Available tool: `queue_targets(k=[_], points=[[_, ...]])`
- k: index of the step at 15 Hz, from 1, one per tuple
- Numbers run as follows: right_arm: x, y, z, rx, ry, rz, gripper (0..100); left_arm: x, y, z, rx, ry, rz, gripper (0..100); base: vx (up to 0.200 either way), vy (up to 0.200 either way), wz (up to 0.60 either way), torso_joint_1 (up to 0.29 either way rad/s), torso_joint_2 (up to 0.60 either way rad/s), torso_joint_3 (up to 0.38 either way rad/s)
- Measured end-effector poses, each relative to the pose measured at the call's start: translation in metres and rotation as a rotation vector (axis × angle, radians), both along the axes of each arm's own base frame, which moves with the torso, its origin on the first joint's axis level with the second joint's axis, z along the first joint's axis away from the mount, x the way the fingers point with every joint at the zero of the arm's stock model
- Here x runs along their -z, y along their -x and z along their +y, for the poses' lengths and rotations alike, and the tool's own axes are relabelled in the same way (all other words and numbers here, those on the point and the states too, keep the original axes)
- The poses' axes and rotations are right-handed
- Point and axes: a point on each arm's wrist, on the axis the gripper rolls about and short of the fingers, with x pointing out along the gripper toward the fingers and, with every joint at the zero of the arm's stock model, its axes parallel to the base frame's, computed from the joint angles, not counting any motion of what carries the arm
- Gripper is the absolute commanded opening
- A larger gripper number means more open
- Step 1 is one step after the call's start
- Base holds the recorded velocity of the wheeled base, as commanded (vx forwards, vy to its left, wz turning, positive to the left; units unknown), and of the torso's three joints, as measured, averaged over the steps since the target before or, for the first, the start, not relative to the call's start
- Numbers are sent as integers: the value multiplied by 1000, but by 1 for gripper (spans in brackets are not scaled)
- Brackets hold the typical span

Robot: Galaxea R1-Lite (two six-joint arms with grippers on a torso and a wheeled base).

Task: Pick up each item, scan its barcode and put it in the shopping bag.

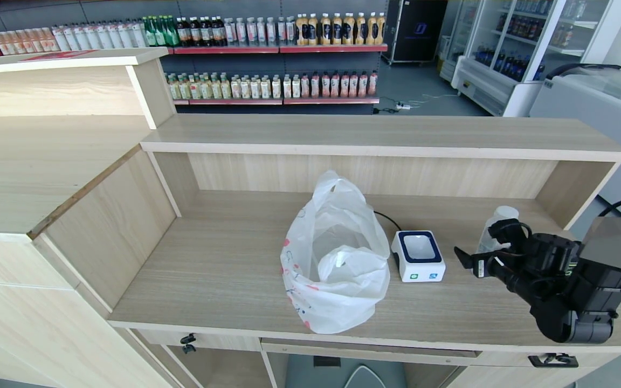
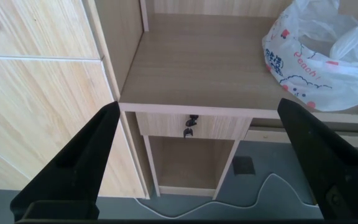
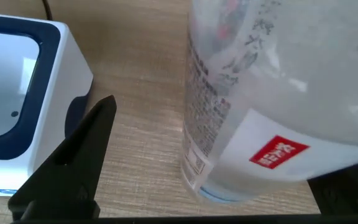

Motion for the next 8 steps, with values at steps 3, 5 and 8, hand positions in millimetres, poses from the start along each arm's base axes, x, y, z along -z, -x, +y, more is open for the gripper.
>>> queue_targets(k=[3,5,8], points=[[1,-3,1,-22,-9,-13,100,0,0,0,0,0,0,100,0,0,0,0,0,0],[-2,-1,1,-73,-35,-21,0,0,0,0,0,0,0,100,0,0,0,0,0,0],[-10,1,-5,-81,-51,-35,0,0,0,0,0,0,0,100,0,0,0,0,0,0]])
